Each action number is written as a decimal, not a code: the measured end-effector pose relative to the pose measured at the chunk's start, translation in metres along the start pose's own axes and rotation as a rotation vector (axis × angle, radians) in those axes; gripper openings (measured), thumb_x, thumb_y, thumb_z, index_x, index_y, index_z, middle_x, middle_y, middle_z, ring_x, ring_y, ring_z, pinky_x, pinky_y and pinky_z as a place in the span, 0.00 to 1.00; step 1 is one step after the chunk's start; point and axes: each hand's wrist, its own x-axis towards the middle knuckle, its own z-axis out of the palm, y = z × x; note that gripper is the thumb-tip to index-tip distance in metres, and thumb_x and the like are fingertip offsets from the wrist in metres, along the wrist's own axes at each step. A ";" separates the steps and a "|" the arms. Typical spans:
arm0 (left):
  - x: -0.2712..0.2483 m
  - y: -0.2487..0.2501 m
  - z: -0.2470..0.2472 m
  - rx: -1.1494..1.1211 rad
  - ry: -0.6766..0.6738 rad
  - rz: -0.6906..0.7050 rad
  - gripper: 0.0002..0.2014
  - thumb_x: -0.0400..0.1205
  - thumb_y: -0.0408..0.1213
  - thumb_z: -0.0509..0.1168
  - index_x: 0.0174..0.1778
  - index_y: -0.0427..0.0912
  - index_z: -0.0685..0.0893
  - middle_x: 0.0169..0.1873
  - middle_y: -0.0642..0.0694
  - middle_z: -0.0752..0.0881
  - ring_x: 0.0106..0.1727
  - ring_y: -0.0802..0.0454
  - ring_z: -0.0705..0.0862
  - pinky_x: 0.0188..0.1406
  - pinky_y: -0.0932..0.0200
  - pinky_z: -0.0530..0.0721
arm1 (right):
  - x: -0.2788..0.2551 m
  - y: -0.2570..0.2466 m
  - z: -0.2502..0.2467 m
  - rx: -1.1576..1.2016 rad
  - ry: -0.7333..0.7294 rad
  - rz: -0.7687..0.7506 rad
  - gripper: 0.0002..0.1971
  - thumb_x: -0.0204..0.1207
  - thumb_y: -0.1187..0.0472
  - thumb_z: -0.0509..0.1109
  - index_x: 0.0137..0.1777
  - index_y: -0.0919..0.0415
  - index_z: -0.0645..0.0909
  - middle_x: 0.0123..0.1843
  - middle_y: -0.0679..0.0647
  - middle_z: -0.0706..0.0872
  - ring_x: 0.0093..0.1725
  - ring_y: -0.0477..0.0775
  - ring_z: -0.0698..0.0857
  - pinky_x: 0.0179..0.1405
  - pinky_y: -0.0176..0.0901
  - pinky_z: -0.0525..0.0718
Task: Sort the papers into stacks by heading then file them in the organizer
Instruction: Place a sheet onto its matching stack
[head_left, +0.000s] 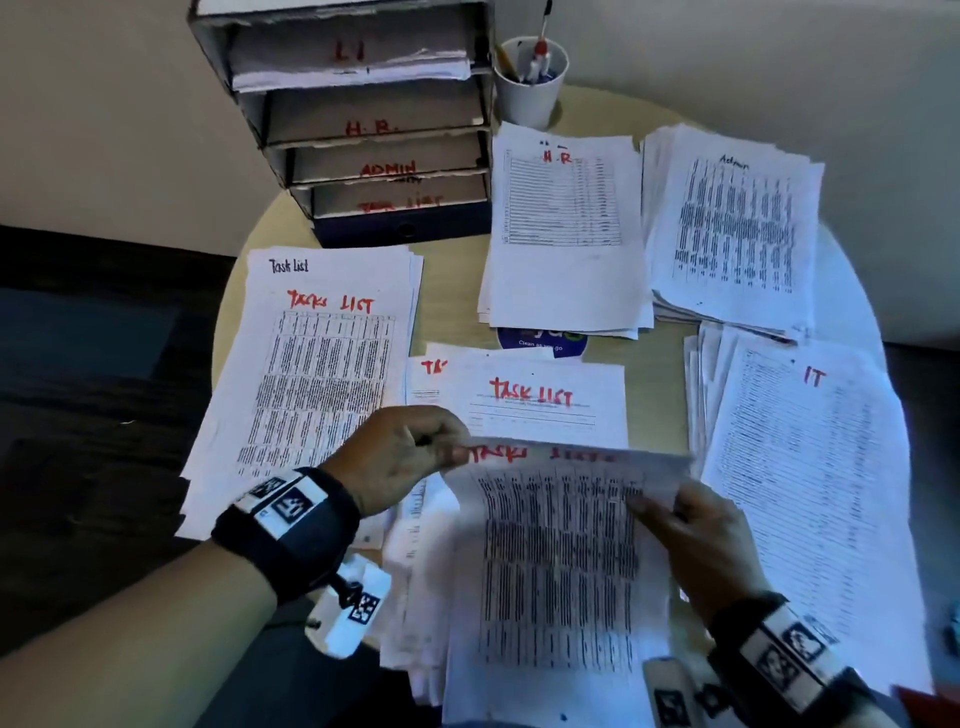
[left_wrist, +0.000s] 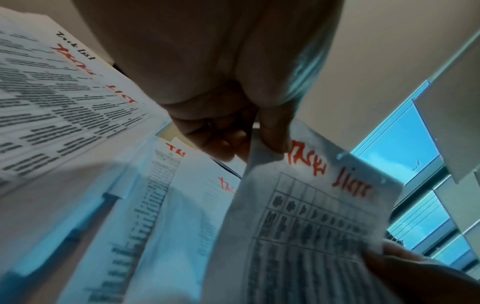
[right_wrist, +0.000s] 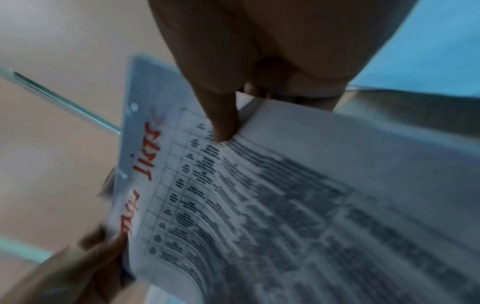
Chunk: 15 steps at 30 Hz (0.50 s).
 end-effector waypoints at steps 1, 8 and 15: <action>0.002 -0.001 -0.001 0.001 0.016 -0.033 0.06 0.78 0.36 0.76 0.36 0.47 0.88 0.31 0.53 0.87 0.36 0.59 0.84 0.43 0.61 0.82 | -0.001 0.005 -0.004 0.007 -0.013 -0.008 0.18 0.72 0.67 0.78 0.27 0.51 0.78 0.20 0.35 0.82 0.24 0.32 0.80 0.23 0.24 0.74; 0.023 0.012 0.015 -0.013 0.165 -0.053 0.13 0.87 0.41 0.66 0.37 0.40 0.81 0.29 0.50 0.80 0.29 0.61 0.74 0.35 0.66 0.75 | 0.004 0.019 -0.001 0.090 0.029 0.021 0.13 0.75 0.57 0.77 0.41 0.70 0.86 0.37 0.66 0.89 0.31 0.52 0.83 0.28 0.45 0.81; 0.022 0.002 0.032 -0.336 0.177 -0.219 0.10 0.78 0.25 0.73 0.55 0.33 0.84 0.49 0.37 0.92 0.51 0.44 0.90 0.56 0.52 0.89 | 0.014 0.005 -0.002 0.216 0.059 0.056 0.08 0.79 0.62 0.72 0.38 0.59 0.87 0.31 0.53 0.89 0.29 0.51 0.85 0.25 0.31 0.80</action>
